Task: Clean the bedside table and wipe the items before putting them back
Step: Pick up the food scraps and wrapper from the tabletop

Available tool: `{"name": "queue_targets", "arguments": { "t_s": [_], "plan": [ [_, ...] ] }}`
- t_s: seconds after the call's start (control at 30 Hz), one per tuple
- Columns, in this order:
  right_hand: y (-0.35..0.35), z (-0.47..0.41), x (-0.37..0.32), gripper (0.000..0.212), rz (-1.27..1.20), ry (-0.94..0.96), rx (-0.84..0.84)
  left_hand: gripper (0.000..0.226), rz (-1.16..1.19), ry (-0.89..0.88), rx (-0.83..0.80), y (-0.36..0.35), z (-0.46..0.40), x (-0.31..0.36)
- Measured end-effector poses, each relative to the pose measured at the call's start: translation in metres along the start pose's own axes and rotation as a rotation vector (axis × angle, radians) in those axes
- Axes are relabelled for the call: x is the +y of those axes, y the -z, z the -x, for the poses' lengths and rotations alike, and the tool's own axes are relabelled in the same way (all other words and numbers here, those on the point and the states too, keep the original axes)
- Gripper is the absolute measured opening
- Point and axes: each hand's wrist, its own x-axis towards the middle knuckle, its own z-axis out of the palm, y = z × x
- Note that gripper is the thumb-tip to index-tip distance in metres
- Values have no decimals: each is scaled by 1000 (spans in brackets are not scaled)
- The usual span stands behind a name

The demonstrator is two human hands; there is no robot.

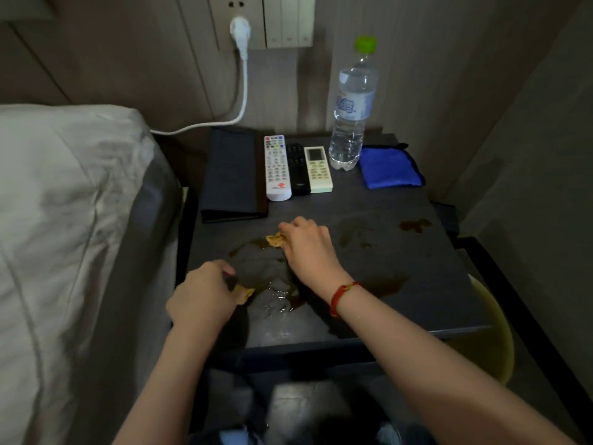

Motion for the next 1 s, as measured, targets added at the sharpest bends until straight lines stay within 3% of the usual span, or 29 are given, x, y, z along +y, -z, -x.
{"name": "queue_targets", "arguments": {
  "t_s": [0.17,0.4,0.53,0.67,0.77,0.87,1.0],
  "plan": [
    [-8,-6,-3,36,95,35,0,39,-30,-20,5,-9,-4,-2],
    [-11,-11,-4,32,35,-4,44,38,-125,-60,88,-21,-8,-3],
    [-10,-11,-2,30,32,12,32,27,-87,-71,144,-26,-8,-2],
    [-2,-1,-5,13,-241,-123,188,16,151,-20,152,-26,-13,-3],
    [10,12,-9,3,-594,-255,225,11,502,-16,110,-24,-15,2],
    [24,28,-10,11,-828,-319,130,12,865,-13,-10,-21,-10,16],
    [34,44,-3,16,-926,-305,21,7,972,-8,-164,-20,-3,35]
  ]
}}
